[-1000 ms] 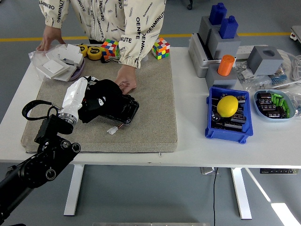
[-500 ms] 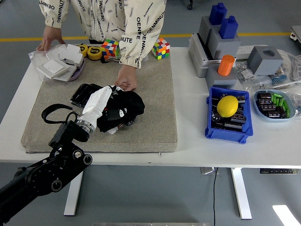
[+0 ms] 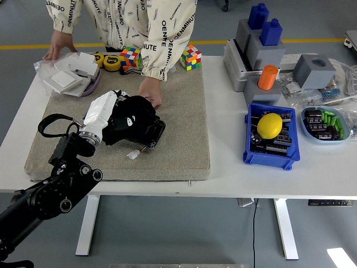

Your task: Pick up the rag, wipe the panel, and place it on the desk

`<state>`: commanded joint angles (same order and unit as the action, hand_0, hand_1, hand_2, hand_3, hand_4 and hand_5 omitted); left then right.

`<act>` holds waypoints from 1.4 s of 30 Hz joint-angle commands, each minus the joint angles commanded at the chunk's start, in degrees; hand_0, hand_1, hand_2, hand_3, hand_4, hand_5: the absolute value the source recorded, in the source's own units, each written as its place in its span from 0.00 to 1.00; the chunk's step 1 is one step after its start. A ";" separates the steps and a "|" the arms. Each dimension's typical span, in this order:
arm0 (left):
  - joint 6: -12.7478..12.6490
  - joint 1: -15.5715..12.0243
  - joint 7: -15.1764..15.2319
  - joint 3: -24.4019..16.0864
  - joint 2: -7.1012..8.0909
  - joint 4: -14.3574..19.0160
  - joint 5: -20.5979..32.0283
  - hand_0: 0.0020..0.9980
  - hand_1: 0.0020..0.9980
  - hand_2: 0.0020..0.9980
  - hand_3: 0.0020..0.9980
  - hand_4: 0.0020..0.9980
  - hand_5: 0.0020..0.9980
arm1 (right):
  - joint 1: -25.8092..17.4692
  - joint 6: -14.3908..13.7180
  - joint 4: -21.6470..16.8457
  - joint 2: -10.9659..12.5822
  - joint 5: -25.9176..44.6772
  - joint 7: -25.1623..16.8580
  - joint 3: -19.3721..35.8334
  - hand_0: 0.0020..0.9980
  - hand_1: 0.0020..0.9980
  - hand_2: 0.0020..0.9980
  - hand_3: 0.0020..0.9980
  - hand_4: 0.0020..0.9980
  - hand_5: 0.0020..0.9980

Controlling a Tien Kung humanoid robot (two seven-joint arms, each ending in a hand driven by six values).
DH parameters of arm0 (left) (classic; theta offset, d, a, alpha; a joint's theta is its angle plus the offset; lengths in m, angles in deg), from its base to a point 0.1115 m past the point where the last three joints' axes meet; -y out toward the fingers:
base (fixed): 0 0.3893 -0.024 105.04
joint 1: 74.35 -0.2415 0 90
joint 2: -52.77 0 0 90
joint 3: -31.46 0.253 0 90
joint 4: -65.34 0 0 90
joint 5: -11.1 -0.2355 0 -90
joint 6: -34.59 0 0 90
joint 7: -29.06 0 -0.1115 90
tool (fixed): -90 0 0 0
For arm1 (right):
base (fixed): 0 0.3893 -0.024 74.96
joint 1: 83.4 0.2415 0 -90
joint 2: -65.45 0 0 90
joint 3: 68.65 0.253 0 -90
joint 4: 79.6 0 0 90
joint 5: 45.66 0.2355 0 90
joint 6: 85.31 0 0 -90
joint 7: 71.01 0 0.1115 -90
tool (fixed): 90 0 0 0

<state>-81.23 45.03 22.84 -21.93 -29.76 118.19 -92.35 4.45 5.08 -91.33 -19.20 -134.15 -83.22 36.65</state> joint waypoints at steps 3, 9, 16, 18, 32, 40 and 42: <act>-0.26 0.68 0.26 -2.28 -0.11 -2.25 -0.68 0.24 0.31 0.39 0.56 0.70 0.00 | -0.02 -0.01 0.00 -0.01 0.02 -0.01 0.05 0.54 0.56 0.49 0.52 0.89 0.35; -0.21 2.24 0.24 -6.64 -0.35 -7.18 -2.21 0.24 0.31 0.39 0.56 0.70 0.00 | 0.11 0.01 -0.04 0.03 0.27 0.02 -0.32 0.54 0.56 0.49 0.52 0.89 0.35; -0.33 3.61 -0.07 -10.63 -0.57 -11.88 -4.34 0.24 0.31 0.39 0.56 0.70 0.00 | 0.12 -0.01 0.00 -0.03 0.18 0.02 0.05 0.54 0.56 0.49 0.52 0.89 0.35; -0.55 3.92 -0.15 -11.85 -0.62 -13.16 -5.03 0.23 0.31 0.39 0.56 0.70 0.00 | 0.10 -0.02 0.02 -0.01 0.11 0.02 0.12 0.54 0.56 0.49 0.52 0.89 0.35; -1.90 3.53 0.52 -13.99 -0.30 -14.21 -5.22 0.23 0.31 0.39 0.56 0.70 0.00 | -0.02 0.06 0.01 0.16 0.36 -0.02 -0.63 0.54 0.56 0.49 0.52 0.89 0.35; -1.87 2.30 0.44 -10.10 0.32 -10.09 -2.91 0.23 0.30 0.39 0.56 0.70 0.00 | -0.09 0.05 0.02 0.39 0.14 -0.02 -0.74 0.54 0.56 0.49 0.52 0.89 0.35; -1.78 2.01 0.24 -8.66 0.55 -9.00 -2.34 0.23 0.30 0.39 0.56 0.70 0.00 | -0.12 0.05 0.00 0.40 0.21 -0.02 -0.85 0.54 0.56 0.49 0.52 0.89 0.35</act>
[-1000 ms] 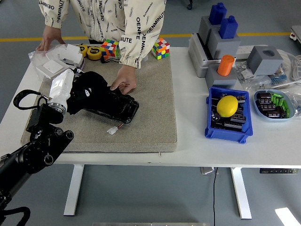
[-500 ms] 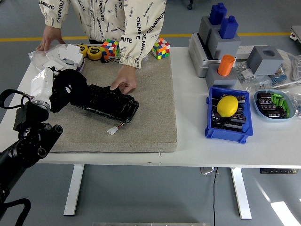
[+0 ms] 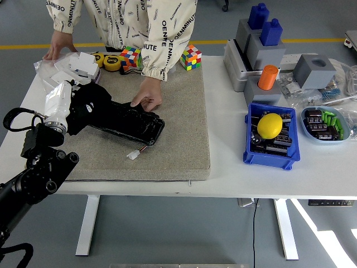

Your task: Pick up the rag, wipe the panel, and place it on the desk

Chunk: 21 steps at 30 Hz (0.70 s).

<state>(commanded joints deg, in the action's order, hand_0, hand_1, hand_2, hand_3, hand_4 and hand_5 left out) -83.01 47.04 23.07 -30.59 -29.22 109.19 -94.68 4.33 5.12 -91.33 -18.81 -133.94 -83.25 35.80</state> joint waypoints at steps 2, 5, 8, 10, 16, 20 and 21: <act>0.19 -0.44 -0.46 1.82 0.32 1.43 0.69 0.23 0.30 0.39 0.56 0.70 0.00 | 0.00 0.01 -0.02 -0.01 0.06 0.01 -0.10 0.54 0.56 0.49 0.52 0.89 0.35; 0.40 -1.28 -0.99 4.70 0.82 4.18 1.54 0.23 0.30 0.39 0.56 0.70 0.00 | 0.04 0.01 -0.03 -0.02 0.07 0.01 -0.12 0.54 0.56 0.49 0.52 0.89 0.35; 0.49 -1.86 -1.39 7.37 1.02 7.32 2.23 0.23 0.30 0.39 0.56 0.71 0.00 | 0.07 0.01 -0.03 -0.10 -0.06 0.01 0.17 0.54 0.56 0.49 0.52 0.89 0.35; 0.57 -1.95 -1.69 9.39 1.18 9.30 2.71 0.23 0.30 0.39 0.56 0.71 0.00 | 0.10 0.01 -0.03 -0.09 -0.16 0.01 0.31 0.54 0.56 0.49 0.52 0.89 0.35; 0.93 -2.34 -3.18 14.81 1.62 14.86 3.41 0.23 0.30 0.39 0.56 0.71 0.00 | 0.15 0.03 -0.11 -0.15 0.03 -0.01 0.29 0.54 0.56 0.49 0.52 0.89 0.35; 1.60 -2.45 -4.46 18.77 1.82 17.20 3.83 0.23 0.30 0.39 0.56 0.71 0.00 | 0.05 0.03 -0.09 -0.26 -0.14 0.01 0.51 0.54 0.56 0.49 0.52 0.89 0.35; 1.70 -2.48 -4.64 19.47 1.85 17.49 3.95 0.23 0.30 0.39 0.56 0.71 0.00 | 0.03 0.03 -0.08 -0.28 -0.18 0.02 0.53 0.54 0.56 0.49 0.52 0.89 0.35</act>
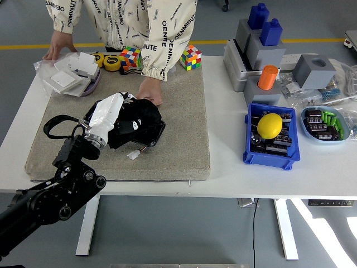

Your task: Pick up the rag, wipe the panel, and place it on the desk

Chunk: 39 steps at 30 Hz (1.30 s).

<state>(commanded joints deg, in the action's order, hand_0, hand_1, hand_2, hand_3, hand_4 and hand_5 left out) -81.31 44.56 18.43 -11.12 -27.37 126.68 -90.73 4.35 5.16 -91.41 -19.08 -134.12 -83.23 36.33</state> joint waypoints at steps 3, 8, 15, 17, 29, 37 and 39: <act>0.33 -0.11 -0.43 2.48 0.17 1.06 0.77 0.23 0.30 0.39 0.56 0.71 0.00 | 0.01 0.00 -0.02 -0.02 -0.04 0.00 -0.01 0.54 0.56 0.49 0.52 0.88 0.35; 0.56 0.07 -0.59 4.86 0.32 2.73 1.71 0.23 0.30 0.39 0.56 0.71 0.00 | 0.06 0.02 -0.03 -0.06 -0.05 -0.01 0.12 0.54 0.56 0.49 0.52 0.88 0.35; 0.37 0.33 -0.39 4.72 -0.02 2.65 1.82 0.22 0.29 0.39 0.56 0.71 0.00 | 0.13 0.02 -0.05 -0.06 0.14 -0.01 -0.01 0.54 0.56 0.49 0.52 0.88 0.35; 0.15 0.35 -0.18 3.56 -0.10 1.59 1.52 0.22 0.29 0.39 0.56 0.71 0.00 | 0.14 0.00 -0.07 -0.09 0.22 -0.01 -0.06 0.54 0.56 0.49 0.52 0.88 0.35; -2.45 1.14 2.99 -8.65 -0.82 -9.03 -0.95 0.22 0.29 0.38 0.56 0.72 0.00 | 0.15 -0.05 -0.09 -0.14 0.17 0.02 0.11 0.54 0.56 0.49 0.52 0.88 0.35; -2.98 1.89 3.43 -14.54 -1.15 -14.74 -2.77 0.22 0.29 0.38 0.56 0.72 0.00 | 0.17 -0.06 -0.12 -0.15 0.26 0.05 0.00 0.54 0.56 0.49 0.52 0.88 0.35; -3.02 2.04 3.39 -15.77 -1.18 -16.05 -3.40 0.22 0.29 0.38 0.56 0.72 0.00 | 0.15 -0.07 -0.14 -0.14 0.34 0.04 -0.08 0.54 0.56 0.49 0.52 0.89 0.35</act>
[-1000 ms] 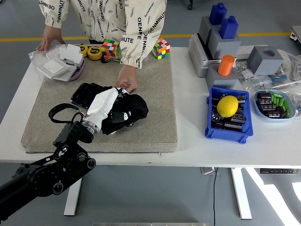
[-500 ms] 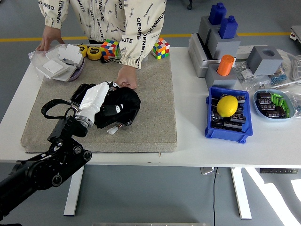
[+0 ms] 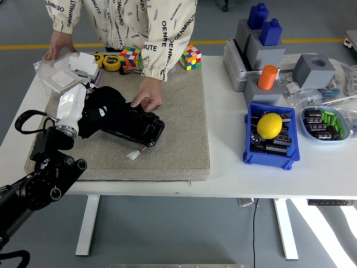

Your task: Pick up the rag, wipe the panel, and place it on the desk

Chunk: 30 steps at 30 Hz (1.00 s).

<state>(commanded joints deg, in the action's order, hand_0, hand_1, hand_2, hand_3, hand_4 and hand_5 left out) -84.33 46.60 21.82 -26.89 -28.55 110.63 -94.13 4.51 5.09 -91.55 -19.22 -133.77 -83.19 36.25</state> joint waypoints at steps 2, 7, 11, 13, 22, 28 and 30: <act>0.01 0.28 -0.06 -0.80 -0.02 -1.17 -0.46 0.22 0.29 0.38 0.56 0.72 0.00 | 0.03 0.00 0.02 0.02 -0.09 0.02 0.05 0.54 0.56 0.49 0.52 0.89 0.35; -0.17 0.80 0.12 -2.98 -0.05 -4.09 -1.40 0.22 0.29 0.38 0.56 0.72 0.00 | 0.07 -0.02 0.02 -0.06 -0.09 0.01 0.24 0.54 0.56 0.49 0.52 0.89 0.35; -0.75 1.06 0.49 -4.92 -0.13 -5.44 -2.24 0.22 0.29 0.38 0.56 0.72 0.00 | 0.05 -0.01 0.02 -0.06 -0.11 0.00 0.31 0.54 0.56 0.49 0.52 0.89 0.35; -1.09 1.05 0.77 -6.00 -0.18 -5.65 -2.49 0.22 0.29 0.38 0.56 0.72 0.00 | 0.03 0.00 0.01 -0.05 -0.09 0.00 0.26 0.54 0.56 0.49 0.52 0.89 0.35; -0.72 0.12 0.44 -2.76 0.29 -2.54 -0.68 0.22 0.28 0.38 0.56 0.72 0.00 | -0.05 0.05 0.03 -0.11 -0.17 -0.01 0.31 0.54 0.56 0.49 0.52 0.89 0.35; -0.32 -0.42 -0.34 2.33 0.84 1.59 1.38 0.21 0.28 0.38 0.56 0.72 0.00 | -0.02 0.08 0.00 -0.03 -0.04 -0.03 0.15 0.54 0.56 0.49 0.52 0.89 0.35; -0.14 -0.62 -0.70 4.31 1.08 2.99 2.10 0.21 0.28 0.38 0.56 0.72 0.00 | -0.02 0.09 0.00 0.02 -0.02 -0.04 0.05 0.54 0.56 0.49 0.52 0.89 0.35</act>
<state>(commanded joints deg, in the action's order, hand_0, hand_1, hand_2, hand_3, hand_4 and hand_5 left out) -84.47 45.99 21.12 -22.58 -27.46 113.62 -92.03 4.49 5.18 -91.55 -19.21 -133.80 -83.22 36.30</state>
